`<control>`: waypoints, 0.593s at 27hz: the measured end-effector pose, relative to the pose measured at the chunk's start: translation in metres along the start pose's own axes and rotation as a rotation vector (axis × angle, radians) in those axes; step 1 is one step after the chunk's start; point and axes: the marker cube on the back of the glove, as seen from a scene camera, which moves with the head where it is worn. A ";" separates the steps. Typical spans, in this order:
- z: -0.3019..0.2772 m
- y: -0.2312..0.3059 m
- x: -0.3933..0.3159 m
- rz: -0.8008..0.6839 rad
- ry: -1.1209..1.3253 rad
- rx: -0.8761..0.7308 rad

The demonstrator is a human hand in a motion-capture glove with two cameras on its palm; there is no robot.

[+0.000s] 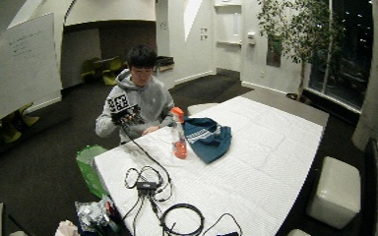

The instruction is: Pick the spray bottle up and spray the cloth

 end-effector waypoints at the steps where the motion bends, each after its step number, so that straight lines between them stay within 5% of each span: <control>1: 0.000 -0.001 0.000 0.000 0.000 -0.002; 16: 0.005 0.004 0.004 0.018 -0.021 0.006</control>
